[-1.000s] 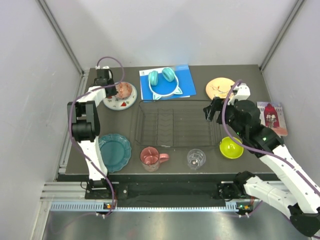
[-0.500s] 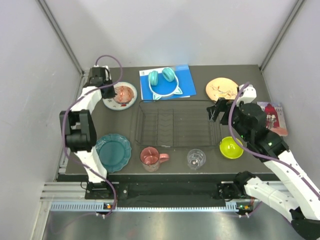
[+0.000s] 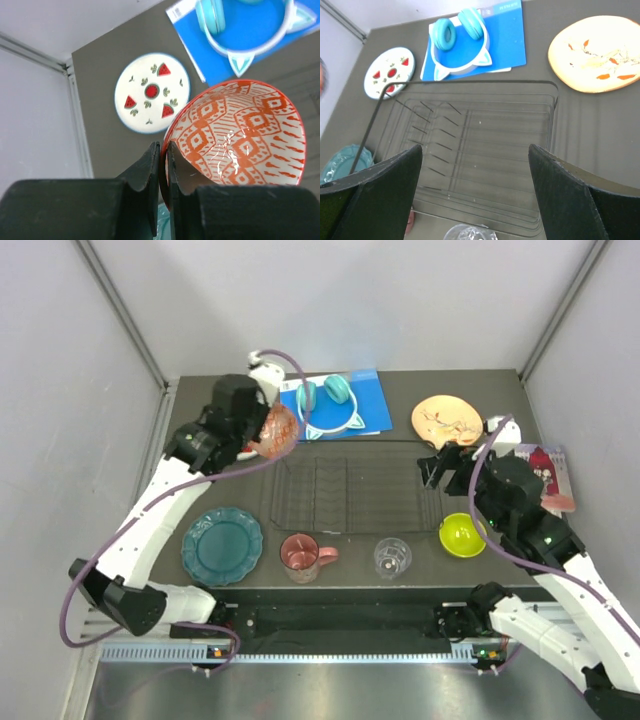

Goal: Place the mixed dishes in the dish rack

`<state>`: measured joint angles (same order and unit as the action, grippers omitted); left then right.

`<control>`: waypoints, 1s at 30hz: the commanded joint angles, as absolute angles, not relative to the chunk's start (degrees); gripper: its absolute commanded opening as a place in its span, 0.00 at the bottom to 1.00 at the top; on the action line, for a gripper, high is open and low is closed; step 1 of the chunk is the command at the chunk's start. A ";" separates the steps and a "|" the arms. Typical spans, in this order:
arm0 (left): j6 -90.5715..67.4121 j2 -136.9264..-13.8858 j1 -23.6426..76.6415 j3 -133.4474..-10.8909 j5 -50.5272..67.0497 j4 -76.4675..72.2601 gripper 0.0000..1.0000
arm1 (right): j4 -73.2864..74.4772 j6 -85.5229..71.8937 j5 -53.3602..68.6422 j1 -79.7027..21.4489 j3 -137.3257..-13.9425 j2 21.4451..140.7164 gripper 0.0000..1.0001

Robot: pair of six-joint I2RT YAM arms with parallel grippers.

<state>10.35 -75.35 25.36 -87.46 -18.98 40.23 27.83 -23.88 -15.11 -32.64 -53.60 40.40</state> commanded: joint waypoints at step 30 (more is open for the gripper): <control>29.62 -91.93 51.94 -80.51 -63.98 29.53 0.00 | 35.42 -29.62 -17.84 -33.14 -56.43 29.62 0.84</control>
